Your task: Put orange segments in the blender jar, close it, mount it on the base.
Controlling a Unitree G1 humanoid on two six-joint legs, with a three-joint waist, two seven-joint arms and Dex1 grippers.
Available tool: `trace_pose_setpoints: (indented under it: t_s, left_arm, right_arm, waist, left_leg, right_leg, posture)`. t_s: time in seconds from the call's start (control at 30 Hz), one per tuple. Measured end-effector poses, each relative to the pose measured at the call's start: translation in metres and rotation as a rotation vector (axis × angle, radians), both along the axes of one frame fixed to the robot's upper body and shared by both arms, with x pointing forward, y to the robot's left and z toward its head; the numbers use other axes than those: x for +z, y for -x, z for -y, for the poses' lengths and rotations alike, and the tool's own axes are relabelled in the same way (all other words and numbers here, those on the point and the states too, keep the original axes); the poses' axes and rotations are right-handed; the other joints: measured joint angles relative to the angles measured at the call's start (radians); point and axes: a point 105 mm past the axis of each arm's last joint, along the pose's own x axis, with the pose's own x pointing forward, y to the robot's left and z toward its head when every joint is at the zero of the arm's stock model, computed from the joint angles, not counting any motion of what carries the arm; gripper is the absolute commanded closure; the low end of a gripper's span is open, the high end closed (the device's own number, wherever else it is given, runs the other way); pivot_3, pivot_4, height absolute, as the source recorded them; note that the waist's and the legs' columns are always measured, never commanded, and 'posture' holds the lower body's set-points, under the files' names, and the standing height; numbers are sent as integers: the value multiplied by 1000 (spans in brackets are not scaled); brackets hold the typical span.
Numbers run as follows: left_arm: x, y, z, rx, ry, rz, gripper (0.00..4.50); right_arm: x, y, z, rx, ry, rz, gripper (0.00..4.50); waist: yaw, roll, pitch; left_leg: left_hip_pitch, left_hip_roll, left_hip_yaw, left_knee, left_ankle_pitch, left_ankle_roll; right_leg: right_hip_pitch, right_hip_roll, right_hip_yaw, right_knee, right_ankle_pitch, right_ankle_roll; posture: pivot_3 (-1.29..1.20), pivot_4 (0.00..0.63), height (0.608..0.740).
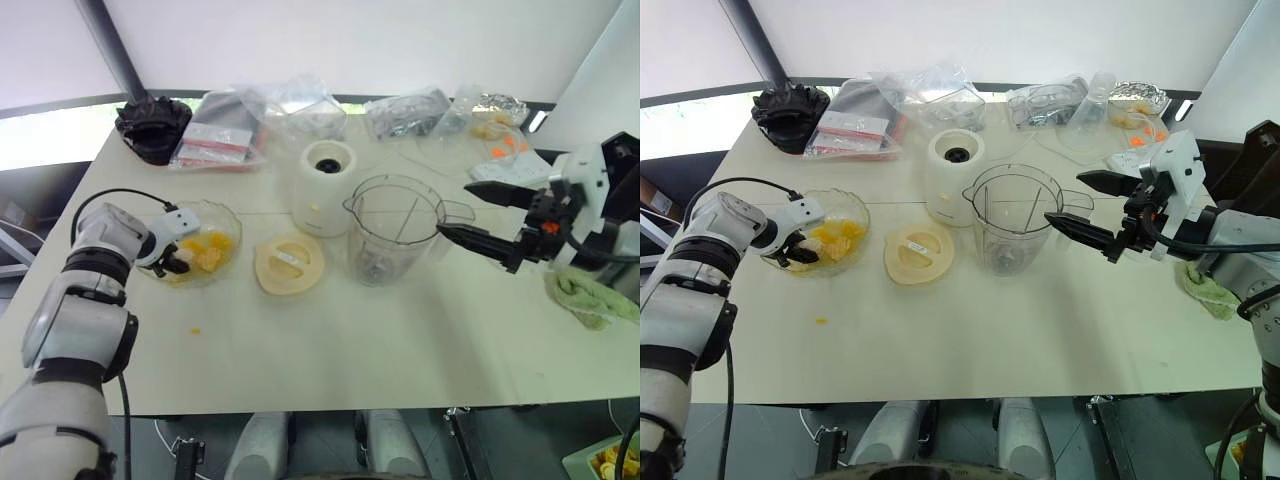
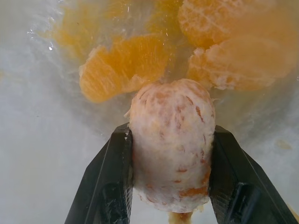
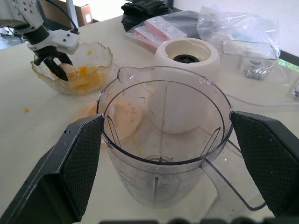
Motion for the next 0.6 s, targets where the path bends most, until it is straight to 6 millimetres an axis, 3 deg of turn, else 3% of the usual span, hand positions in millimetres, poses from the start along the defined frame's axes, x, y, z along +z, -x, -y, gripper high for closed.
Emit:
trace_pose_setpoints:
  t_s: [0.23, 0.6]
  left_arm:
    - [7, -3, -1, 95, 104, 45, 2550]
    - [51, -8, -3, 169, 239, 176, 2550]
  right_arm:
    - [-1, 0, -1, 5, -11, -1, 0]
    - [-4, -4, -4, 22, -4, -2, 0]
  waist:
    - [-1, -3, 2]
    - [-8, -4, 2]
  left_leg:
    - [-1, 0, 0, 0, 0, 0]
    - [-1, 0, -1, 0, 0, 0]
  right_leg:
    - [-1, 0, 0, 0, 0, 0]
    - [-1, 0, 0, 0, 0, 0]
  posture:
    - [0, 150, 740]
    - [0, 150, 740]
